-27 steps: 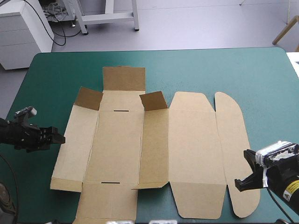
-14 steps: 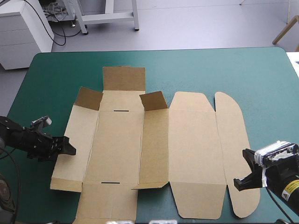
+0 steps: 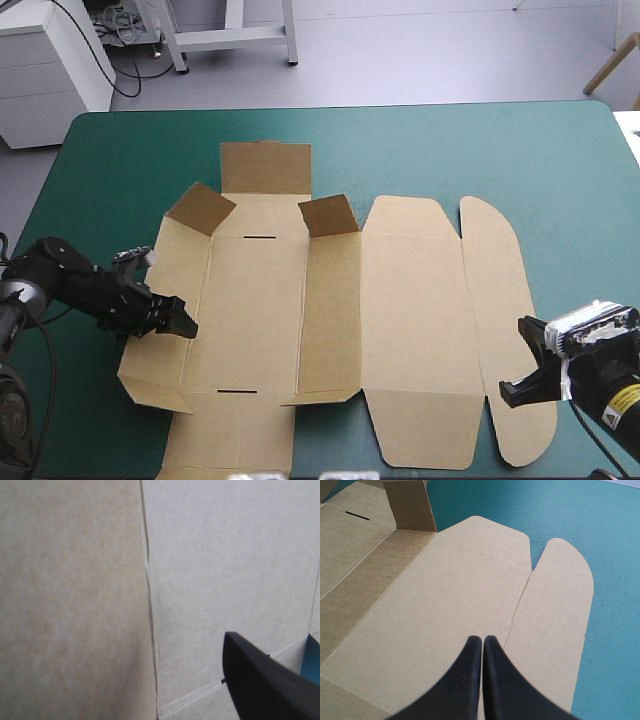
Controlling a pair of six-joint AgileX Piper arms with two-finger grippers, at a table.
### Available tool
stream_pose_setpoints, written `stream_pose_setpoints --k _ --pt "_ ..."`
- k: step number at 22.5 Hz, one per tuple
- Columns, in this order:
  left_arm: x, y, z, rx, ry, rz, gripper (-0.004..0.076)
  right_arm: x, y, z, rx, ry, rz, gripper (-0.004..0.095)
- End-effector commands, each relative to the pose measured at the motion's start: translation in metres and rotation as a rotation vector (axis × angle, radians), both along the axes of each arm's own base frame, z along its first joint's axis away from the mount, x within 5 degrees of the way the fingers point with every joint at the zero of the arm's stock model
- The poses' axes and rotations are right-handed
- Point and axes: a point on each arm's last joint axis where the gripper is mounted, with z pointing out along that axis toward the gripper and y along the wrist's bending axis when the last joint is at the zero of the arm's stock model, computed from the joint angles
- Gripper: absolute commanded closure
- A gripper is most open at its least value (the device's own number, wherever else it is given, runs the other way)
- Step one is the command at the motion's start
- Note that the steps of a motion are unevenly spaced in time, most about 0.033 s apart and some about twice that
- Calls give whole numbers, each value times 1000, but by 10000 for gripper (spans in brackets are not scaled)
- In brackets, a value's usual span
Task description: Fold the box
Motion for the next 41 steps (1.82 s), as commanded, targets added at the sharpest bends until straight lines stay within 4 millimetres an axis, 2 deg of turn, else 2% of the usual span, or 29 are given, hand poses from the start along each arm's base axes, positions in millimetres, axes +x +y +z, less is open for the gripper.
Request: stream_pose_setpoints --k 1,2,3,4,5,6,7,8,13,17,22,26,29,33,36,37,41 --pt "-6 -9 16 -85 31 -10 255 2 0 13 13 -93 3 912" --pt "-6 -9 17 -85 30 -8 280 2 0 13 13 -93 3 912" --pt "-6 -9 17 -85 32 -6 350 2 0 13 13 -93 3 912" --pt "-6 -9 17 -85 32 -6 385 2 0 13 13 -93 3 912" --pt "-6 -9 17 -85 32 -6 487 2 0 13 10 -94 5 912" --pt "-6 -9 16 -84 30 -5 533 2 0 13 10 -94 5 912" --pt "-5 -9 16 -78 19 1 652 2 0 13 11 -95 5 912" --pt "-4 -8 17 -76 14 4 736 2 0 13 11 -95 5 912" --pt "3 -4 30 -39 -26 -25 734 2 0 13 7 -96 7 912" --pt "24 1 64 19 -184 -42 734 2 0 13 3 -93 8 912" --pt "42 -12 105 227 -343 -206 734 2 0 11 -4 -74 6 912" --pt "54 -40 127 406 -456 -351 734 1 0 10 -9 -64 4 912" --pt "62 -70 141 500 -566 -471 734 1 0 10 -11 -65 5 912" --pt "72 -126 157 719 -792 -695 734 1 0 10 -10 -66 5 912" --pt "70 -152 158 847 -894 -820 734 1 0 10 -10 -66 5 912" --pt "68 -167 157 903 -935 -888 734 1 0 10 -10 -66 5 912" --pt "57 -205 154 970 -1035 -1003 734 1 0 10 -10 -66 5 912"
